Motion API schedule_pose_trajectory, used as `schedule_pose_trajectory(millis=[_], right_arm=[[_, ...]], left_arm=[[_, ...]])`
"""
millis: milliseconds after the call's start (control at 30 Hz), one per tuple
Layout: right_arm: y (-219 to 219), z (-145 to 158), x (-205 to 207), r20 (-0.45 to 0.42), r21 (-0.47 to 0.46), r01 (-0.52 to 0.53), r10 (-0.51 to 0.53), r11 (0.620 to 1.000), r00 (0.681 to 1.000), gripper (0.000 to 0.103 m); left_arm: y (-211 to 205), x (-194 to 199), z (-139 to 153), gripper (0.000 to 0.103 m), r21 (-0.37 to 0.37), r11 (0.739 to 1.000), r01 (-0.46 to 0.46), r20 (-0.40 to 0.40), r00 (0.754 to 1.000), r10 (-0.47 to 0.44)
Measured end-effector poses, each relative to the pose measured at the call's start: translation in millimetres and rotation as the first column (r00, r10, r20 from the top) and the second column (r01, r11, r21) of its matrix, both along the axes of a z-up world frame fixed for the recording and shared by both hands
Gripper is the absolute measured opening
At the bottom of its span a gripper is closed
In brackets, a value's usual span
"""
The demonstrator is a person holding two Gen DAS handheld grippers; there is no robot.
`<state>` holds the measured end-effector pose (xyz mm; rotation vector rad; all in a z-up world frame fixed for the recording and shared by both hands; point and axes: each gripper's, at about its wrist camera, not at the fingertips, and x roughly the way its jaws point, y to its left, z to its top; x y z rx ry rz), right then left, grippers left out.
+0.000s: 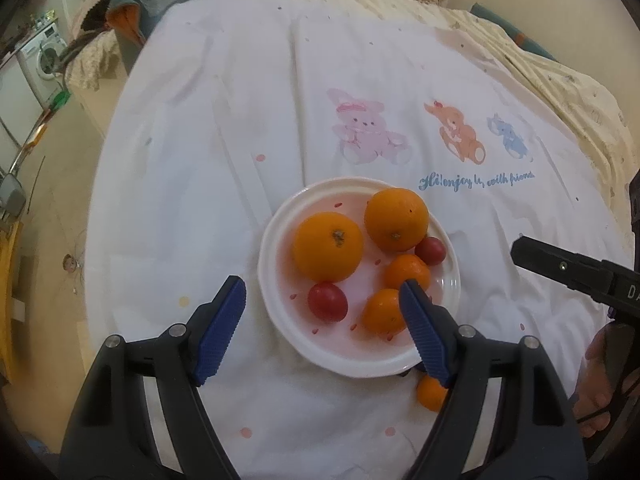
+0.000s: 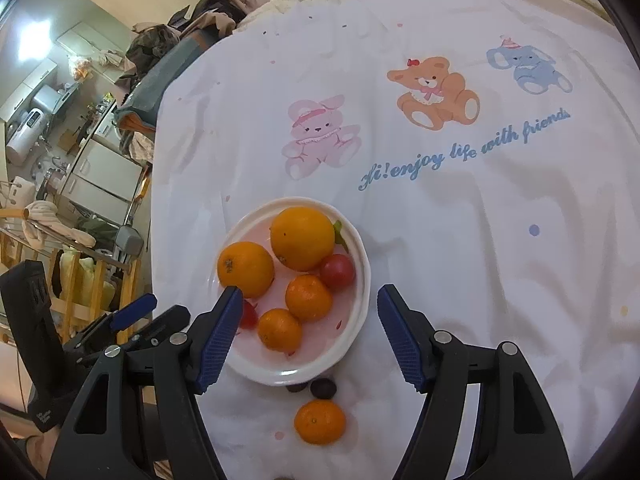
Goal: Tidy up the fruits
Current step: 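Move the right gripper to the orange beside the grapes and close it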
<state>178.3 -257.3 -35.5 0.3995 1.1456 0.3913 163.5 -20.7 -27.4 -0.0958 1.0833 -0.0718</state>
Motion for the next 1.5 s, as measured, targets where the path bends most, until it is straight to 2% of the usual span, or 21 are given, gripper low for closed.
schedule_pose_trajectory(millis=[233, 533, 667, 800, 933, 1100, 1200, 1367, 1500], right_arm=[[-7.4, 9.1, -23.9, 0.021, -0.016, 0.005, -0.005, 1.0, 1.0, 0.072], [-16.7, 14.4, -58.1, 0.034, -0.044, 0.023, -0.021, 0.999, 0.999, 0.074], [-20.5, 13.9, -70.9, 0.032, -0.055, 0.051, -0.049, 0.997, 0.998, 0.079], [-19.3, 8.0, -76.2, 0.011, -0.058, 0.057, -0.056, 0.997, 0.998, 0.08], [-7.5, -5.5, -76.2, -0.029, -0.1, 0.014, -0.017, 0.995, 0.999, 0.08], [8.5, -36.0, -70.5, -0.138, -0.086, -0.043, 0.031, 0.995, 0.99, 0.079], [23.6, -49.1, -67.3, -0.176, -0.095, -0.1, 0.082, 0.99, 0.981, 0.072], [52.9, -63.3, -68.4, -0.201, -0.15, -0.201, 0.169, 0.968, 0.965, 0.066], [64.9, -69.4, -69.5, -0.201, -0.203, -0.241, 0.201, 0.949, 0.959, 0.062]], left_arm=[[12.7, -22.5, 11.3, 0.076, -0.004, 1.0, -0.028, 0.027, 0.999, 0.028], [21.3, -50.4, 11.6, 0.076, -0.039, 0.998, -0.056, 0.014, 0.998, 0.057], [16.7, -63.6, 3.6, 0.076, -0.051, 0.998, -0.04, -0.01, 0.999, 0.04], [2.5, -72.7, -3.7, 0.076, -0.047, 0.999, -0.005, -0.028, 1.0, 0.004], [-4.9, -74.4, -4.3, 0.076, -0.042, 0.999, 0.005, -0.028, 1.0, -0.007], [-4.8, -73.6, -4.4, 0.076, -0.046, 0.999, -0.01, -0.033, 0.999, 0.008], [-0.2, -73.0, -5.0, 0.076, -0.05, 0.998, -0.024, -0.04, 0.999, 0.022], [9.1, -71.6, -6.4, 0.076, -0.056, 0.997, -0.05, -0.049, 0.998, 0.047], [13.9, -70.2, -9.2, 0.076, -0.066, 0.996, -0.061, -0.061, 0.997, 0.057]])
